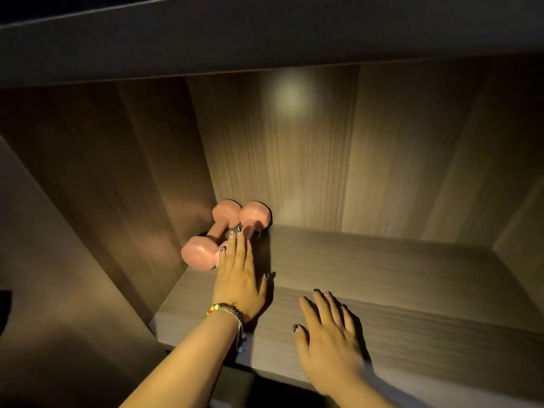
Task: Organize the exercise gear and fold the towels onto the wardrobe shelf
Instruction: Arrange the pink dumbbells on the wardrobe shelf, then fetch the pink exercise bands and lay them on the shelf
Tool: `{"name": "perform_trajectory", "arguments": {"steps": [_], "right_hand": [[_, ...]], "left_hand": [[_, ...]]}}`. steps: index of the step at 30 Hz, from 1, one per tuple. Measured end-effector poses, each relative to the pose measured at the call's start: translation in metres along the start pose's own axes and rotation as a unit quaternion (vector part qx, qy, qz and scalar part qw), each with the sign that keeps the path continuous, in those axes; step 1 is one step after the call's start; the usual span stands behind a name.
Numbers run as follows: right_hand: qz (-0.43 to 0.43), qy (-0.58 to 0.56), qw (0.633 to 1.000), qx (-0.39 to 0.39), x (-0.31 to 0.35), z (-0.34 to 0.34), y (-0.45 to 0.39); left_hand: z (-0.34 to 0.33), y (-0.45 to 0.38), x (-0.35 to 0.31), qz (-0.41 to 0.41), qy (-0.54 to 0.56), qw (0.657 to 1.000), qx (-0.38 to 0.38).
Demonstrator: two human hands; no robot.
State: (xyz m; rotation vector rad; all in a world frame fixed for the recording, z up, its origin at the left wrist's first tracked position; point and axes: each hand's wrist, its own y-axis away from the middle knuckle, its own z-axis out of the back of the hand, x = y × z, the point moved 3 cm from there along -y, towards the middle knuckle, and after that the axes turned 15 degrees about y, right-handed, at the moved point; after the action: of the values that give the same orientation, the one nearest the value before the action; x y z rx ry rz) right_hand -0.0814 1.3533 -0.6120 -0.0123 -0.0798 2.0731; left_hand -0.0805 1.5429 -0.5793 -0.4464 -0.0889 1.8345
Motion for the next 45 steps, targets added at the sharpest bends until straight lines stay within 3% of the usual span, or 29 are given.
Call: {"name": "perform_trajectory", "arguments": {"steps": [4, 8, 12, 20, 23, 29, 45], "right_hand": [[0.028, 0.004, 0.999, 0.025, -0.003, 0.003, 0.001], [0.068, 0.048, 0.995, 0.062, -0.010, 0.025, 0.012], [0.091, 0.023, 0.993, 0.064, -0.026, 0.061, 0.028], [0.034, 0.025, 0.999, 0.031, -0.066, 0.137, 0.076], [0.032, 0.068, 0.997, -0.018, -0.078, 0.162, 0.101], [0.029, 0.110, 0.993, -0.044, -0.111, 0.181, 0.157], [-0.092, 0.143, 0.979, -0.109, -0.220, 0.208, 0.309]], "left_hand": [[0.027, 0.010, -0.010, 0.003, 0.010, 0.999, 0.047], [0.053, 0.035, -0.025, 0.004, 0.048, 0.998, 0.047], [0.080, 0.059, -0.053, -0.020, 0.073, 0.996, 0.044], [0.128, 0.105, -0.115, -0.074, 0.031, 0.994, 0.069], [0.145, 0.128, -0.142, -0.109, 0.051, 0.989, 0.081], [0.167, 0.174, -0.183, -0.184, 0.120, 0.972, 0.080], [0.134, 0.246, -0.318, -0.286, 0.173, 0.935, 0.118]]}}
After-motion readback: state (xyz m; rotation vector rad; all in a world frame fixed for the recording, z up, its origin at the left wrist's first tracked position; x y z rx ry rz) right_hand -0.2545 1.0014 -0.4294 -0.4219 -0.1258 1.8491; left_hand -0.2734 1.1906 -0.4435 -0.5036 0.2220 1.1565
